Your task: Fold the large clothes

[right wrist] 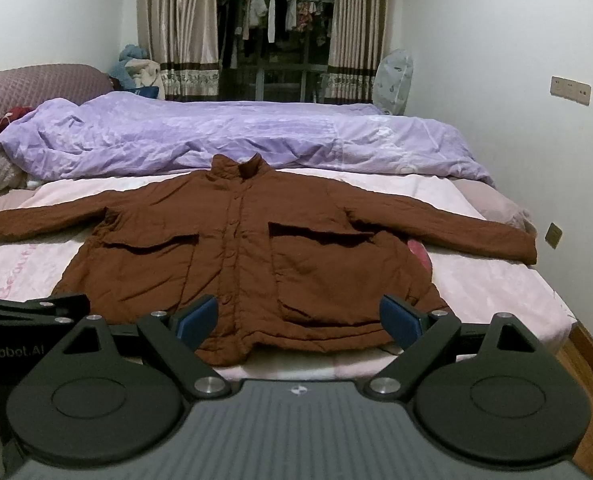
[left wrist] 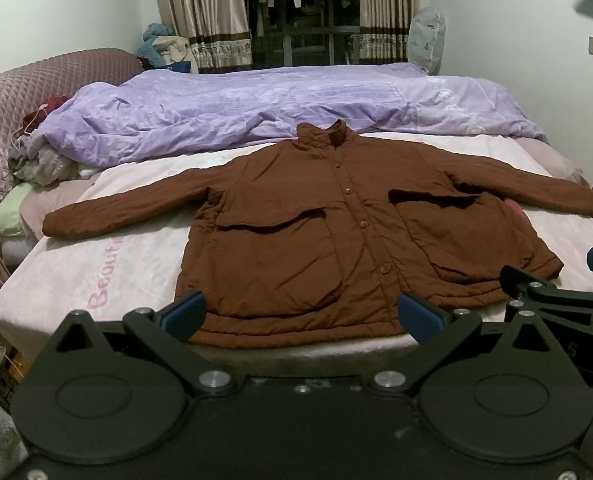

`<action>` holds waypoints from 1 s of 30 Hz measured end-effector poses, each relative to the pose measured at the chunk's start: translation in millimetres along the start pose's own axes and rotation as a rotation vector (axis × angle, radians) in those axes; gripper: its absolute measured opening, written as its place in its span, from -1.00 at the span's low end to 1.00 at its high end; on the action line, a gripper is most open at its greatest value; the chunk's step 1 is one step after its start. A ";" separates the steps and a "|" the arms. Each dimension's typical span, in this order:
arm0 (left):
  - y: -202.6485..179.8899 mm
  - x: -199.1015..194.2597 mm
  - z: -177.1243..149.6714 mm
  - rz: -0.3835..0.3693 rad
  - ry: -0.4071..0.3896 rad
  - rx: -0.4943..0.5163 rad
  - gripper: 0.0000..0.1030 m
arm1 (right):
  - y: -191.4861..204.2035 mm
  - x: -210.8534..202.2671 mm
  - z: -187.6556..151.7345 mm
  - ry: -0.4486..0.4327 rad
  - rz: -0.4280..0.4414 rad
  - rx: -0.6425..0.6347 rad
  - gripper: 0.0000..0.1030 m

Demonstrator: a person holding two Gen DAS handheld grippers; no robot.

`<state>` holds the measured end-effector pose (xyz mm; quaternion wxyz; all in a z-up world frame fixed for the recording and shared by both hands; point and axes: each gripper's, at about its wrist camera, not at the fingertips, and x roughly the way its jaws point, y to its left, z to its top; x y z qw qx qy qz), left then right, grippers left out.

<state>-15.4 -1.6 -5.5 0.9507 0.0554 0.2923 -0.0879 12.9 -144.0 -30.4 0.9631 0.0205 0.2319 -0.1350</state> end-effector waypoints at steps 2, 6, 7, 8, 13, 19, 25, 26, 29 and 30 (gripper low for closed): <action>0.8 0.5 -0.1 -0.002 0.001 -0.003 1.00 | 0.1 -0.2 0.2 -0.004 -0.001 0.000 1.00; 2.0 1.6 -1.0 -0.003 0.004 -0.007 1.00 | -0.3 1.1 -1.1 -0.014 -0.003 0.001 1.00; 2.1 1.9 -1.0 -0.005 0.004 -0.006 1.00 | -1.0 1.1 -0.5 -0.015 -0.004 0.002 1.00; 2.5 2.1 -1.1 -0.007 0.003 -0.003 1.00 | 0.0 1.9 -1.7 -0.014 -0.003 0.004 1.00; 0.8 2.0 -2.4 -0.001 0.000 0.015 1.00 | 0.7 2.4 -1.8 -0.015 -0.001 0.008 1.00; 0.1 2.9 -4.5 -0.004 0.004 0.009 1.00 | 1.5 2.5 -3.2 -0.011 -0.005 0.005 1.00; 11.7 17.4 -4.9 -0.102 0.042 -0.077 1.00 | -2.2 9.3 -3.1 -0.002 0.005 0.018 1.00; 12.7 21.5 -4.6 -0.120 0.040 -0.091 1.00 | -3.6 14.0 -3.1 0.006 0.007 0.027 1.00; 10.4 41.6 0.0 -0.082 0.024 -0.061 1.00 | -2.7 33.6 -5.6 0.014 0.029 0.021 1.00; 11.5 49.8 2.0 -0.052 0.013 -0.056 1.00 | -1.5 41.9 -5.9 0.015 0.027 0.018 1.00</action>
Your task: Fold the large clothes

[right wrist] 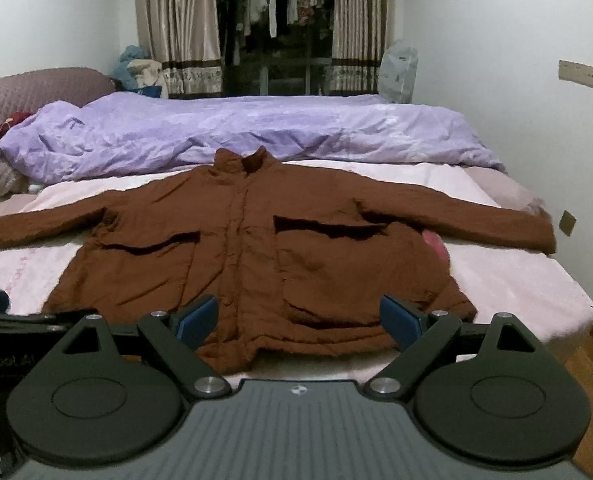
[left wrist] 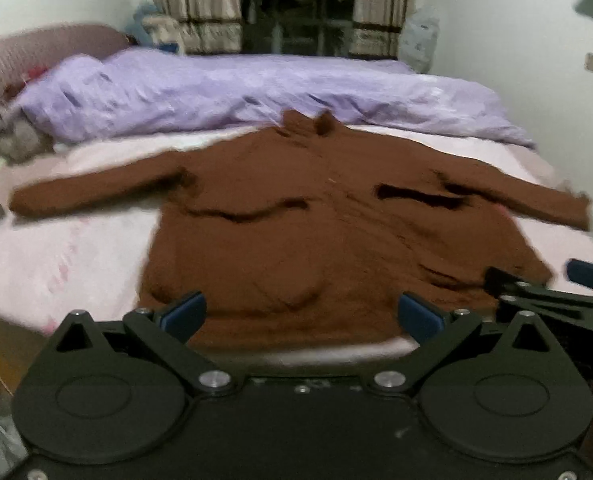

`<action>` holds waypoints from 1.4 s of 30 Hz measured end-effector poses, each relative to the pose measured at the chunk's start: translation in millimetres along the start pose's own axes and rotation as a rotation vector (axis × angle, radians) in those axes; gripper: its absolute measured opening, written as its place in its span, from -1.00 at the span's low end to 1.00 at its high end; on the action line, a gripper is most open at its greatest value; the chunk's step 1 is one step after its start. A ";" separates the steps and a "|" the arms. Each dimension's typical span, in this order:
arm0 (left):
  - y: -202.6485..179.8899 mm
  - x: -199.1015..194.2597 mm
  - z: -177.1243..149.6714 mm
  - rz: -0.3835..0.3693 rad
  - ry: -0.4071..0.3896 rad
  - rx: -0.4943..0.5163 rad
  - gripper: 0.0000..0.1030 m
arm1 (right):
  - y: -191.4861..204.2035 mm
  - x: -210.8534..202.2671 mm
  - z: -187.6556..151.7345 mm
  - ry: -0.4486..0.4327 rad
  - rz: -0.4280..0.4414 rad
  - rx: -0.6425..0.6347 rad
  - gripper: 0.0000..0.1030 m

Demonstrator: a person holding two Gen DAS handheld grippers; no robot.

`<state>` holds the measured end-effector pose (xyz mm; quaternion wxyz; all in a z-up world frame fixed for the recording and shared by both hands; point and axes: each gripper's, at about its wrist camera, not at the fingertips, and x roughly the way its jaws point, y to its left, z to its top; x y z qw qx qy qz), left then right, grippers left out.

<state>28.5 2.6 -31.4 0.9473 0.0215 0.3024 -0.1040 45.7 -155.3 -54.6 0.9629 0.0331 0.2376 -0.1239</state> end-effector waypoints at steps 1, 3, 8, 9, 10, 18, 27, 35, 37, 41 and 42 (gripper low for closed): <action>5.1 10.4 2.4 0.034 -0.002 -0.009 1.00 | 0.8 8.6 0.9 -0.005 0.004 -0.009 1.00; 27.9 35.6 7.4 0.077 0.002 -0.089 1.00 | 1.9 28.1 4.0 0.005 0.008 -0.030 1.00; 113.1 92.8 21.3 0.118 0.007 -0.284 1.00 | 5.5 78.9 20.9 0.047 -0.010 -0.078 1.00; 130.8 105.8 26.1 0.178 0.020 -0.295 1.00 | 6.4 84.7 22.1 0.041 -0.010 -0.093 1.00; 151.0 120.7 31.2 0.240 0.033 -0.301 1.00 | 7.3 91.8 23.9 0.032 -0.011 -0.110 1.00; 350.8 254.4 80.7 0.683 0.202 -0.437 1.00 | -13.7 153.9 39.2 0.072 -0.066 -0.163 1.00; 497.7 325.0 106.4 0.686 0.204 -0.634 1.00 | -83.4 215.9 45.5 0.175 -0.235 0.007 0.94; 524.1 306.3 113.0 0.513 0.074 -0.886 1.00 | -107.2 227.3 40.8 0.199 -0.284 0.114 0.93; 523.5 303.3 117.1 0.525 0.057 -0.898 1.00 | -107.1 227.4 39.1 0.199 -0.301 0.108 0.93; 527.9 323.7 125.0 0.617 0.150 -0.820 1.00 | -108.0 236.5 39.4 0.219 -0.298 0.107 0.93; 529.5 327.1 123.2 0.625 0.169 -0.812 1.00 | -106.6 235.0 38.4 0.222 -0.296 0.107 0.92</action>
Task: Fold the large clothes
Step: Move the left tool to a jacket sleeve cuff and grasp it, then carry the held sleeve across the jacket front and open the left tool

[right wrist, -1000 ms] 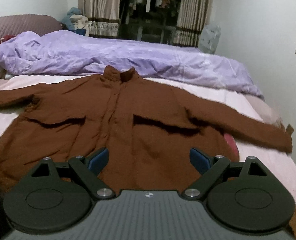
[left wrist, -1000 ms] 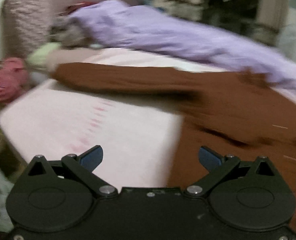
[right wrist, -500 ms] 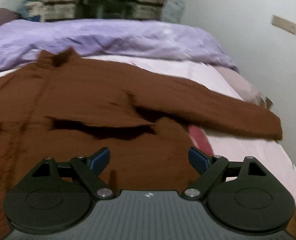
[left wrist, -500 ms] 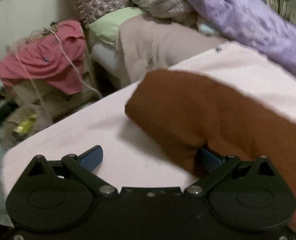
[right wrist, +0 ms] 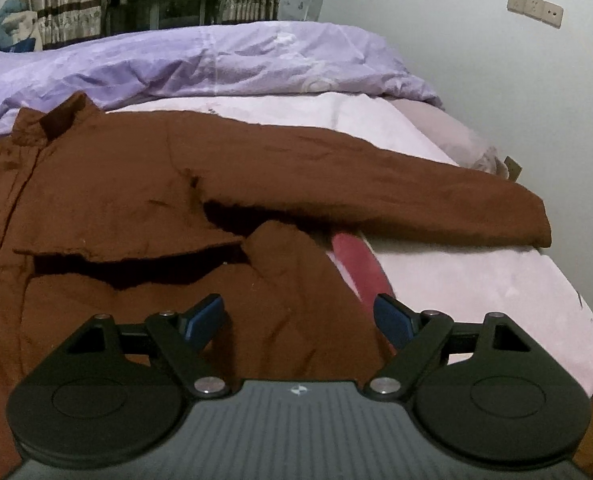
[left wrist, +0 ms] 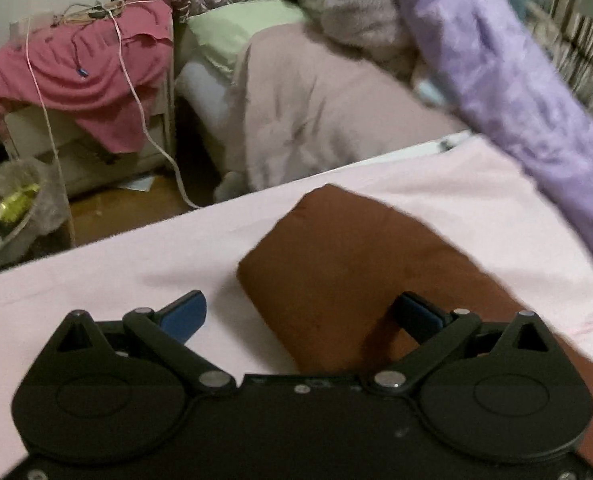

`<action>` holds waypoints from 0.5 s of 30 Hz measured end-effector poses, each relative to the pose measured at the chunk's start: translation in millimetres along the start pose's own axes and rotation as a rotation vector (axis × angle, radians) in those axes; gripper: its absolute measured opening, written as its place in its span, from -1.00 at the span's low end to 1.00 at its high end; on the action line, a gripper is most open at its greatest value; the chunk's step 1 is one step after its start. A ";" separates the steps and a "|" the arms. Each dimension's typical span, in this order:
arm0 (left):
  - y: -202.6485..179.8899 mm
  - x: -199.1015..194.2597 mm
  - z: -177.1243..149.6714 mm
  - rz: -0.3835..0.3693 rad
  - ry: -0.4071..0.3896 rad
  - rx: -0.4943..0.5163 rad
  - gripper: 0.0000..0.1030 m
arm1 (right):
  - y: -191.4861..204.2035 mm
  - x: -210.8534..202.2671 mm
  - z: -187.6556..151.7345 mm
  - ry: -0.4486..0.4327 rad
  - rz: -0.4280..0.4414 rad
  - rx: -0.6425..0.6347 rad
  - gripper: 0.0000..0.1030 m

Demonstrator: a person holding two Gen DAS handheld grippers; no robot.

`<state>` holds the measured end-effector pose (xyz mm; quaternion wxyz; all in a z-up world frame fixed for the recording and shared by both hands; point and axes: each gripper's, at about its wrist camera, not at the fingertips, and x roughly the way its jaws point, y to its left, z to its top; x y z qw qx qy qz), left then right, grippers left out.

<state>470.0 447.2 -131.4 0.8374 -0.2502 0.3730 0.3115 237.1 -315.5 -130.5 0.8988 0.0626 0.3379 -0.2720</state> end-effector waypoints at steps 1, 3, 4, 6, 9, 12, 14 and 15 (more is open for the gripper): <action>-1.4 5.7 -0.4 0.007 0.011 0.010 0.98 | -0.2 1.2 2.5 0.000 0.004 0.005 0.92; -11.8 11.7 -2.8 0.032 -0.018 0.088 0.92 | -1.4 -2.6 3.1 -0.014 0.013 0.012 0.93; -17.3 13.6 -4.5 0.044 -0.028 0.123 0.75 | -2.8 -3.9 3.9 -0.017 0.017 0.015 0.92; -24.0 7.2 -5.7 -0.014 -0.056 0.162 -0.20 | -6.2 -6.7 4.0 -0.022 0.021 0.021 0.93; -40.0 -4.9 -1.5 0.015 -0.061 0.204 -0.77 | -13.6 -7.0 5.5 -0.031 0.014 0.023 0.92; -73.3 -31.4 -8.3 0.058 -0.137 0.322 -0.81 | -22.2 -2.5 9.8 -0.026 -0.007 0.013 0.92; -97.4 -60.0 -20.2 0.023 -0.190 0.376 -0.81 | -30.0 -1.3 13.4 -0.037 -0.042 -0.003 0.92; -110.8 -74.8 -28.4 0.008 -0.209 0.396 -0.81 | -35.2 -0.5 16.4 -0.043 -0.068 -0.012 0.92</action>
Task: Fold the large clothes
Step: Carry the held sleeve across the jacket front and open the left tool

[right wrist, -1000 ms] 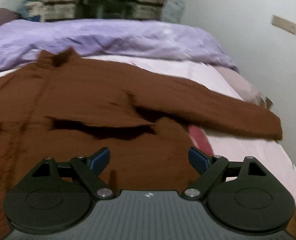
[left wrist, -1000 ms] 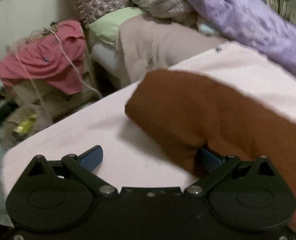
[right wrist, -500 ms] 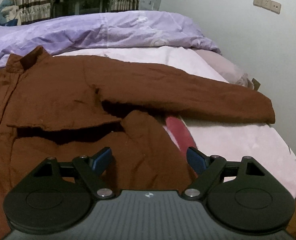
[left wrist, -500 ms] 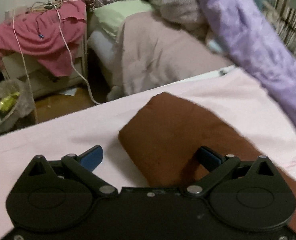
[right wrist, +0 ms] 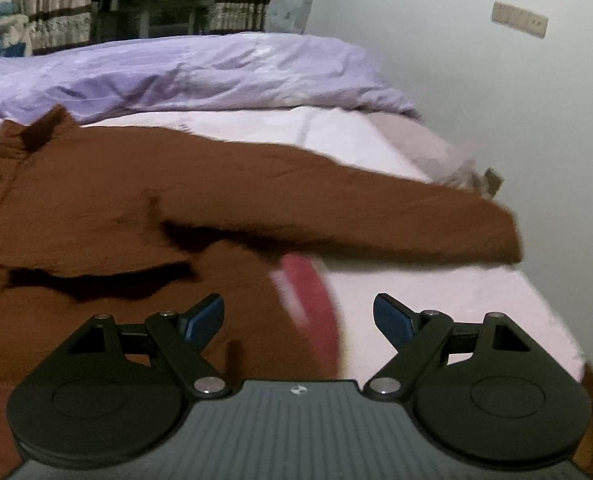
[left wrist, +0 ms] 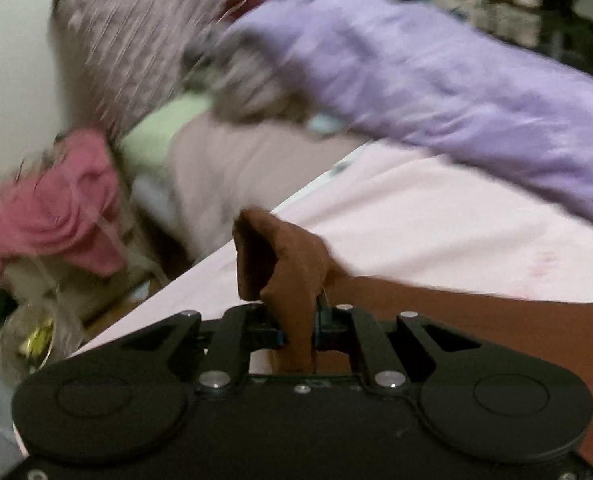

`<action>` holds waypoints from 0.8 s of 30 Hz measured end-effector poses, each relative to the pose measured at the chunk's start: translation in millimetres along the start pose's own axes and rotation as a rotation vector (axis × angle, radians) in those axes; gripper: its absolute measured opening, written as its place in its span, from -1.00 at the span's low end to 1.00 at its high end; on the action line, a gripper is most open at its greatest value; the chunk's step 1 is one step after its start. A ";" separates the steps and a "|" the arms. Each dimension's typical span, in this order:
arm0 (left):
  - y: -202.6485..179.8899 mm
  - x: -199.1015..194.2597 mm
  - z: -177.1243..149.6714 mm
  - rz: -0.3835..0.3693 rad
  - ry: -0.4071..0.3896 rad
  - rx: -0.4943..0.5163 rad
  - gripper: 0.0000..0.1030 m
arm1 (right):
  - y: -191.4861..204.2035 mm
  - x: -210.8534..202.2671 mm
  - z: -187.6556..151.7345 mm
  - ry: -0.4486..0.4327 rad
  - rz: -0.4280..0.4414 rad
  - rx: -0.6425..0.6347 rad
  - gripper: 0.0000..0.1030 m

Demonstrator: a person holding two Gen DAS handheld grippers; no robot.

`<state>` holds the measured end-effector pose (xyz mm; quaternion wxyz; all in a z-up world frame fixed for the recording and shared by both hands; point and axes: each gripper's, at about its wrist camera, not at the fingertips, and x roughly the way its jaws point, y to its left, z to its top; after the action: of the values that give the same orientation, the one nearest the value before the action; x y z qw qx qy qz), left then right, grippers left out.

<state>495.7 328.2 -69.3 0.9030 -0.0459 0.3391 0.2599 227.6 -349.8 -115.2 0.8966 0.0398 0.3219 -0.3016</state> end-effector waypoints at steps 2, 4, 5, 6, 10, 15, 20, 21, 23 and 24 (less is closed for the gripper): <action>-33.7 -33.4 -0.2 -0.028 -0.057 0.044 -0.81 | -8.8 6.2 6.0 0.001 -0.044 -0.007 0.92; -68.3 -69.6 -2.7 -0.115 -0.103 0.068 -0.81 | -17.9 14.4 11.7 0.005 -0.055 -0.001 0.92; -87.5 -89.0 -6.0 -0.172 -0.120 0.071 -0.81 | -21.4 18.9 13.8 0.009 -0.058 0.002 0.92; -107.1 -109.0 -11.0 -0.222 -0.135 0.080 -0.81 | -25.3 25.4 16.6 0.019 -0.068 0.007 0.92; -190.3 -181.4 -37.7 -0.449 -0.178 0.107 -0.80 | -32.5 44.7 21.6 0.043 -0.076 -0.001 0.92; -295.4 -243.6 -82.4 -0.684 -0.186 0.210 -0.80 | -33.1 53.3 27.0 0.053 -0.056 -0.018 0.90; -368.9 -264.8 -128.0 -0.904 -0.094 0.235 -0.77 | -27.8 49.2 23.9 0.035 -0.043 -0.055 0.90; -386.8 -266.7 -142.8 -0.934 -0.070 0.257 -0.75 | -27.3 50.2 22.7 0.038 -0.036 -0.054 0.90; -419.8 -258.8 -172.7 -0.941 -0.002 0.346 -0.74 | -26.8 51.9 20.9 0.046 -0.030 -0.050 0.90; -432.2 -251.8 -189.5 -0.931 0.022 0.378 -0.74 | -26.6 52.6 19.9 0.050 -0.029 -0.050 0.90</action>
<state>440.5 -203.2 -94.6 0.9120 -0.0308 0.3333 -0.2369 255.6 -403.9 -127.8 0.8845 0.0203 0.3522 -0.3052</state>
